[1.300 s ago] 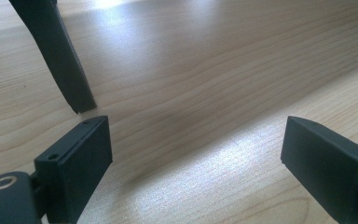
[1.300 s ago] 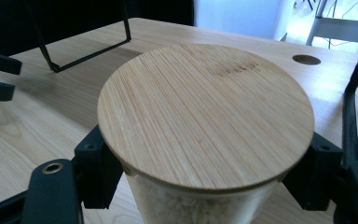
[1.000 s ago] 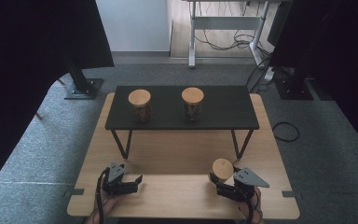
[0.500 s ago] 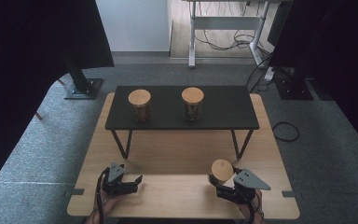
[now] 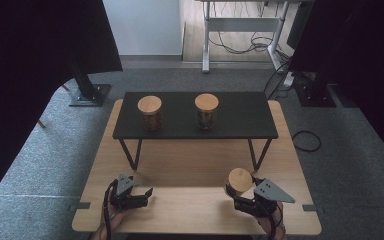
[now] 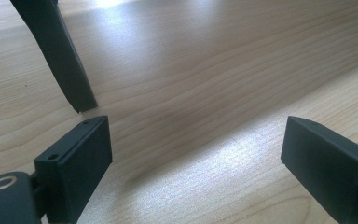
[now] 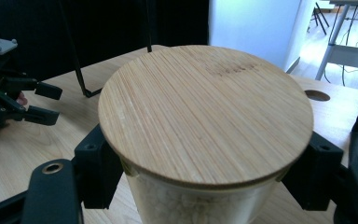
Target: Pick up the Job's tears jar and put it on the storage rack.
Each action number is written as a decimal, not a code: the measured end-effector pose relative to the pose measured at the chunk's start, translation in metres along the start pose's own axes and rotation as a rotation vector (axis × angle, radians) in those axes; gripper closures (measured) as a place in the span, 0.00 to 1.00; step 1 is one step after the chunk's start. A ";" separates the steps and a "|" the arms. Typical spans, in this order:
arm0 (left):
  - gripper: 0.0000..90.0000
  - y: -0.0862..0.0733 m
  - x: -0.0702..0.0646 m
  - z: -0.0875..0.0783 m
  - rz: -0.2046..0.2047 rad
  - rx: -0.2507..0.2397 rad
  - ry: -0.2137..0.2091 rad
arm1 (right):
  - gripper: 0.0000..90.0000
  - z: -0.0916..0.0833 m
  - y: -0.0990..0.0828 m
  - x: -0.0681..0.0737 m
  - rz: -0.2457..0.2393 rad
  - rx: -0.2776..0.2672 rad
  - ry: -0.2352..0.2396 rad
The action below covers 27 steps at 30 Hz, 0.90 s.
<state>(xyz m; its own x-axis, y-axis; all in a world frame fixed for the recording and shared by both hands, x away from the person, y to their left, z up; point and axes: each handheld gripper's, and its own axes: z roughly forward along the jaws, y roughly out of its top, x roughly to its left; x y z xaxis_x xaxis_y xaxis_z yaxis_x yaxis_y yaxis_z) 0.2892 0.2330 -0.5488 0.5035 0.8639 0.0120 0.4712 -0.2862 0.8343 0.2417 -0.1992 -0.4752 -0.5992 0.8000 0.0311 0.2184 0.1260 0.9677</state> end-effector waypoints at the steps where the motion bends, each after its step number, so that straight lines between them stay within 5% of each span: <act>1: 0.09 0.000 0.000 0.000 -0.001 0.000 0.000 | 0.28 0.000 0.001 0.000 -0.003 -0.003 -0.001; 27: 0.09 0.000 -0.001 0.000 0.001 0.006 0.013 | 0.28 -0.015 0.038 -0.003 -0.028 -0.059 0.014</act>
<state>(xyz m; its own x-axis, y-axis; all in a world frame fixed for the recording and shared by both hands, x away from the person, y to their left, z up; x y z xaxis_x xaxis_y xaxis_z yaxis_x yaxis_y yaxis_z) 0.2889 0.2325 -0.5489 0.4945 0.8689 0.0202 0.4749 -0.2896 0.8311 0.2404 -0.2056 -0.4351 -0.6152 0.7883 0.0072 0.1563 0.1130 0.9812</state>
